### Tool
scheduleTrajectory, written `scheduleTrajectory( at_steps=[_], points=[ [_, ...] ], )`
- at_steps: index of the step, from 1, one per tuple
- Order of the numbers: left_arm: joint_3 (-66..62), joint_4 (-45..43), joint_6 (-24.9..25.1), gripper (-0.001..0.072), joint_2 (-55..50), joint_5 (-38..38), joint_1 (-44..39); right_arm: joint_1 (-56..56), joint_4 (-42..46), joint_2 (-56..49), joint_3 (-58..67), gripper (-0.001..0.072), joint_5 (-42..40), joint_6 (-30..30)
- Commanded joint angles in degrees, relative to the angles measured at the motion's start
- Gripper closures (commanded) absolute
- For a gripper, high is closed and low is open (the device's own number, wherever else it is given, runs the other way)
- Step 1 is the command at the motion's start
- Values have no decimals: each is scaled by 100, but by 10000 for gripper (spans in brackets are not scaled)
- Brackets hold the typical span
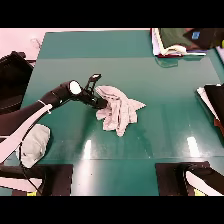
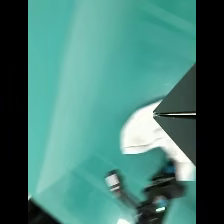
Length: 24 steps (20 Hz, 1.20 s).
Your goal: Fold the shirts.
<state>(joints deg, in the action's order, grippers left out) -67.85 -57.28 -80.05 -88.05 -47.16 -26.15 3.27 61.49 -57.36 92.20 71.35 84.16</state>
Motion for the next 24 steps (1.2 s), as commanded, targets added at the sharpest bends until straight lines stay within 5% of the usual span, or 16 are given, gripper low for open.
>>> scheduleTrajectory(
  at_steps=[1,2,3,4,5,6,11,15,18,19,20,24],
  points=[
    [-343,-63,107,683,-33,-339,278,-247,-4,146,-1113,699,463,280],
    [-426,-74,122,683,-33,-452,387,-352,-9,188,-1652,697,579,282],
    [-472,-83,166,683,-33,-533,472,-415,-17,214,-2293,620,595,282],
    [-476,-85,245,684,-33,-566,520,-424,-46,199,-2896,355,522,282],
    [-474,-96,258,683,-35,-590,538,-376,-170,116,-3508,195,385,282],
    [-474,-144,258,683,-35,-599,538,-267,-387,-20,-4019,194,192,278],
    [-474,-199,258,684,-35,-627,538,874,-1827,-1233,-5123,195,-1495,-238],
    [-474,-404,254,683,-35,-719,538,1394,-2280,-2028,-4931,215,-1930,-474],
    [-474,-492,254,684,-35,-734,538,1478,-2081,-2194,-4706,369,-2004,-474],
    [-476,-527,251,684,-33,-732,538,1462,-2000,-2155,-4631,581,-2046,-474],
    [-485,-592,254,683,-33,-737,538,1416,-1812,-2055,-4548,700,-2076,-472],
    [-516,-662,208,684,166,-726,892,918,-1073,-1316,-4098,700,-1847,-398]
  ],
)
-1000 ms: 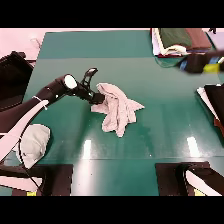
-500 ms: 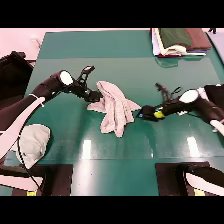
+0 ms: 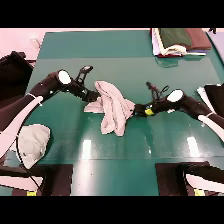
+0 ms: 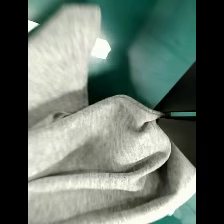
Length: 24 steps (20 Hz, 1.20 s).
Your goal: Fold the shirts.
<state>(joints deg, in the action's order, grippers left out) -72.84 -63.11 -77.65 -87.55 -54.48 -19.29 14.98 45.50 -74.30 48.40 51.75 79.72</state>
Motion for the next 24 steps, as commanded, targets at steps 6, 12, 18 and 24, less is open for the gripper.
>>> scheduleTrajectory(
  at_steps=[6,12,18,24],
  points=[
    [-365,-157,-26,684,1108,57,1220,-1375,1768,1792,1576,701,957,234],
    [-1432,-595,70,684,2868,153,1410,-2149,1775,2981,3095,701,1495,227],
    [-2387,-702,184,684,4181,448,1408,-2874,1768,3397,4478,701,2009,227],
    [-3333,-503,275,685,4352,468,1408,-3418,1735,3154,5882,702,2308,234]
  ],
)
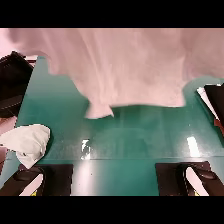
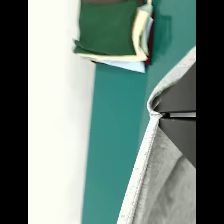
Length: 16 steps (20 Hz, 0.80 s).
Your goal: Fold the shirts.
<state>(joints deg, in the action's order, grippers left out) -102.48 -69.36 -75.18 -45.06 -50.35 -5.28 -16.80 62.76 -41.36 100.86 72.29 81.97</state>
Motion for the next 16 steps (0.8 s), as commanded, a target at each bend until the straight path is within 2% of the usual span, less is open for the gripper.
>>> scheduleTrajectory(
  at_steps=[1,6,9,11,16],
  points=[
    [-376,214,39,684,90,55,7,-262,-20,-317,876,702,446,11],
    [-376,181,72,685,-944,-522,7,297,7,-1639,1154,702,1141,468],
    [-376,162,68,684,-2245,-1196,7,1126,776,-2524,503,702,1097,743],
    [-376,162,68,684,-3178,-1316,9,1513,1355,-3171,105,702,1021,855],
    [-376,79,-107,682,-4927,-1322,9,1593,1484,-4653,-114,700,728,907]
  ],
)
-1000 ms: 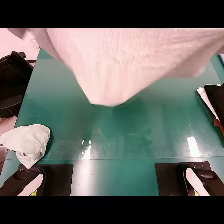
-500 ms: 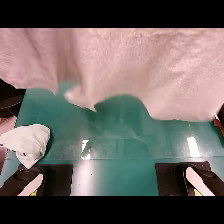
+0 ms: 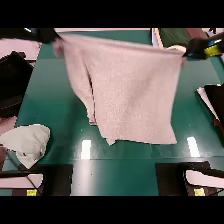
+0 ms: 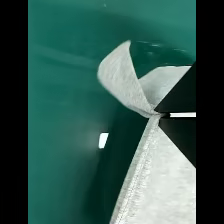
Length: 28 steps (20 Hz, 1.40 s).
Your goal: Fold the shirts.
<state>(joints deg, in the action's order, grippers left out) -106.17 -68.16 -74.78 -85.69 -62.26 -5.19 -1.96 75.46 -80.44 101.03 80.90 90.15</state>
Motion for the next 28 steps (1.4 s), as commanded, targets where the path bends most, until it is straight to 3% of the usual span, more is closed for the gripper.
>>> scheduleTrajectory(
  at_steps=[1,2,3,6,8,11,14,18,26,27,28],
  points=[
    [-7,-236,-334,542,-968,-114,0,59,210,-876,-131,698,-238,92],
    [-7,-420,-501,214,-977,-72,13,24,208,-922,-131,608,-337,92],
    [-9,-557,-675,104,-946,-50,46,-31,210,-918,-129,375,-437,92],
    [-11,-599,-1099,104,-715,-463,352,-227,210,-756,-11,346,-262,42],
    [116,-608,-1130,104,-492,-977,468,-302,208,-439,-245,346,-205,-83],
    [1176,-577,-1117,104,94,-1084,332,-256,205,264,-1099,347,-337,-208],
    [2940,-413,-1117,103,857,-535,-199,-55,208,907,-1965,347,-640,-221],
    [4872,455,-1137,103,1349,293,-981,229,208,1429,-2721,347,-964,-216],
    [5670,1034,-1342,105,1261,1912,-1777,365,-203,1596,-2977,347,-916,-214],
    [5670,1029,-1375,153,1215,1899,-1775,365,-251,1596,-2977,347,-918,-214],
    [5672,922,-1370,377,1200,1873,-1775,365,-249,1598,-2977,347,-885,-214]
  ],
)
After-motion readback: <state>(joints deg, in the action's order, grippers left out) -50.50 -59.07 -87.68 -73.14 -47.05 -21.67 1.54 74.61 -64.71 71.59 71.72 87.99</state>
